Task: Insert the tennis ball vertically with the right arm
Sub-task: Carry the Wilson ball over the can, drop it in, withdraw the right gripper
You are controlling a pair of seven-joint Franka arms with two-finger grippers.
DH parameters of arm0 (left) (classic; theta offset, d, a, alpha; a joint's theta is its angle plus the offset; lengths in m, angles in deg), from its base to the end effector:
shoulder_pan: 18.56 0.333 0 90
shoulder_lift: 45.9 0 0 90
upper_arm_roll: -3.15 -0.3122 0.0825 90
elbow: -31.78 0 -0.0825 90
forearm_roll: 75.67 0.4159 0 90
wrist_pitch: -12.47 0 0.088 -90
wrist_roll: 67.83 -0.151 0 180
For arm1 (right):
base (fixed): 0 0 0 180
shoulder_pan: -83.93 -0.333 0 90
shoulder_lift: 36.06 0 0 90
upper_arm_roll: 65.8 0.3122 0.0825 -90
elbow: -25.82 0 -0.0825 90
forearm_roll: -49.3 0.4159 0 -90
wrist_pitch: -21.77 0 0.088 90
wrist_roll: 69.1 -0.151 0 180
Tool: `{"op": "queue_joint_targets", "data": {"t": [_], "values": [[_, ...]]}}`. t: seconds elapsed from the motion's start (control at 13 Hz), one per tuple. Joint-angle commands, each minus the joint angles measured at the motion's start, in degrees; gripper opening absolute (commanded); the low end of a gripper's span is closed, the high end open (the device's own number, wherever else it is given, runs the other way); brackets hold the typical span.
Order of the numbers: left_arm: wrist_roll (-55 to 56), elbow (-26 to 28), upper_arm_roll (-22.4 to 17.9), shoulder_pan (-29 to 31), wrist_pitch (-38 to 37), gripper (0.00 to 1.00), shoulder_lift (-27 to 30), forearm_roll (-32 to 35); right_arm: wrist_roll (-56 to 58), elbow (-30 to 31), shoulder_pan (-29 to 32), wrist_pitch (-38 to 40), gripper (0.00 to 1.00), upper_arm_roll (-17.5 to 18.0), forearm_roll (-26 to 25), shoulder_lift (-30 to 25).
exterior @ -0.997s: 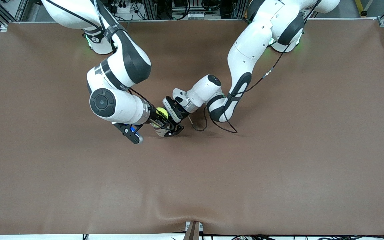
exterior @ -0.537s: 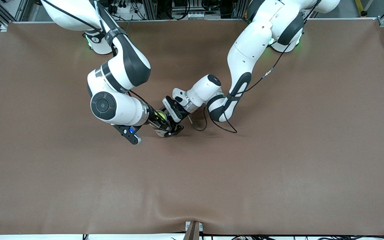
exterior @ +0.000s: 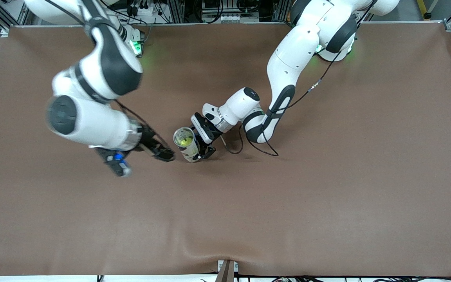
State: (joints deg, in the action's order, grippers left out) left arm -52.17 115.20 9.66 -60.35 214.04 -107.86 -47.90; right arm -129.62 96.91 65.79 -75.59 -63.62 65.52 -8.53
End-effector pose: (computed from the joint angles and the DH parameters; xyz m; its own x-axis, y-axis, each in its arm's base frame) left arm 0.4915 -0.6127 0.1014 0.3237 -0.4576 0.8282 -0.8554 -0.5156 0.0495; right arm 0.6697 0.2838 0.4444 0.7190 -0.6411 -0.2685 -0.6854 -0.7182 -0.1204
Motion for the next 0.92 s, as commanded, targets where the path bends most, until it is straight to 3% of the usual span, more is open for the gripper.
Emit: {"op": "queue_joint_targets", "data": {"t": [0.0, 0.15, 0.38, 0.54, 0.84], "values": [[0.69, -0.01, -0.54, -0.4, 0.67, 1.0, 0.18, -0.44, 8.72, -2.97, 4.59, 1.12, 1.0, 0.64, -2.77, 0.24], [0.95, 1.21, -0.54, 0.04, 0.67, 1.0, 0.35, -0.26, 16.19, -3.06, 9.5, 1.47, 1.0, 1.68, -6.46, 0.15], [1.04, 4.19, -0.54, 0.39, 0.67, 1.0, 1.75, -0.09, 28.22, -3.15, 13.47, 3.93, 1.0, 1.69, -6.82, -0.11], [1.04, 9.54, -0.54, 0.74, 0.58, 1.0, 4.38, -0.09, 36.94, -3.06, 15.41, 6.03, 1.0, 1.69, -6.91, -1.77], [0.69, 23.06, -0.28, 5.39, 0.23, 1.0, 12.9, 1.06, 46.88, -2.54, 15.25, 12.62, 1.0, 1.17, -13.49, -8.43]]}}
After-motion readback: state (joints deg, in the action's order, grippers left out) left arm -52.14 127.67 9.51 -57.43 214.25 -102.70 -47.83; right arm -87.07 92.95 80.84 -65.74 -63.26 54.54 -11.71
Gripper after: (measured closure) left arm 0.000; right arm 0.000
